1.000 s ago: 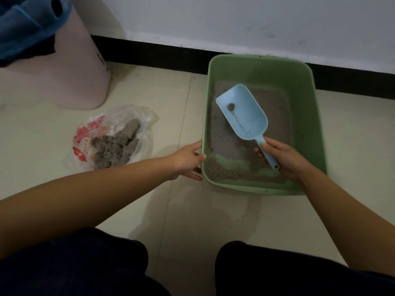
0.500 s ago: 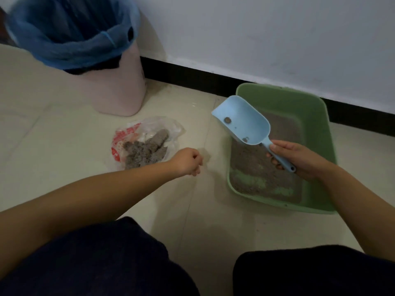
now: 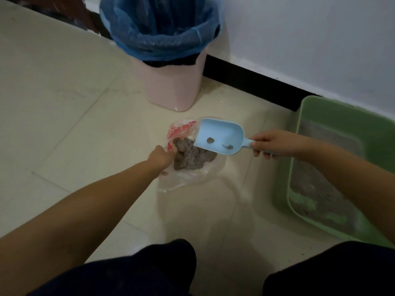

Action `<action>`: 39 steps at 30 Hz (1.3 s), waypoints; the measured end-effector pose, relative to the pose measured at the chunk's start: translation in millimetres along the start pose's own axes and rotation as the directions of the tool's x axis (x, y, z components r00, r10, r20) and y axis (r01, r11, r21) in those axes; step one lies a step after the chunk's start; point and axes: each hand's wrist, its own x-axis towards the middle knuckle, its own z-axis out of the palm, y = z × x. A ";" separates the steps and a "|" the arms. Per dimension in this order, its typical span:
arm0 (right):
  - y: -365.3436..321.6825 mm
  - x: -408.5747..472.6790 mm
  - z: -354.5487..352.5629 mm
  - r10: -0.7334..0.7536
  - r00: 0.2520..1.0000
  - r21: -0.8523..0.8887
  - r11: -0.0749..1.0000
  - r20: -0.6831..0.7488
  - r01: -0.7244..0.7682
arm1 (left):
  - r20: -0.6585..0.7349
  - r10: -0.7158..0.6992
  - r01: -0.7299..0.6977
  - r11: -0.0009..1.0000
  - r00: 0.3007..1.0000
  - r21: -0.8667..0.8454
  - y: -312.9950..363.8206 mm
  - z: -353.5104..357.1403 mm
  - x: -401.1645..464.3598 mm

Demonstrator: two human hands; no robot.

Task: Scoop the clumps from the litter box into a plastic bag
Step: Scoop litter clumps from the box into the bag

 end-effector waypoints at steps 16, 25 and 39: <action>-108.1 32.3 2.9 0.013 1.000 -0.781 0.625 0.028 0.014 | -0.077 0.184 -0.159 0.954 0.980 0.254 -3.2 -4.1 5.6; -63.9 -36.7 -54.4 0.040 0.960 -0.309 0.942 -0.279 -0.129 | 0.000 0.234 -0.219 0.908 0.972 0.357 20.4 -5.1 -23.6; -3.6 9.2 26.2 0.574 0.817 0.758 0.559 -0.062 -0.335 | 0.104 0.289 -0.305 0.848 0.952 0.433 18.9 -9.0 -47.5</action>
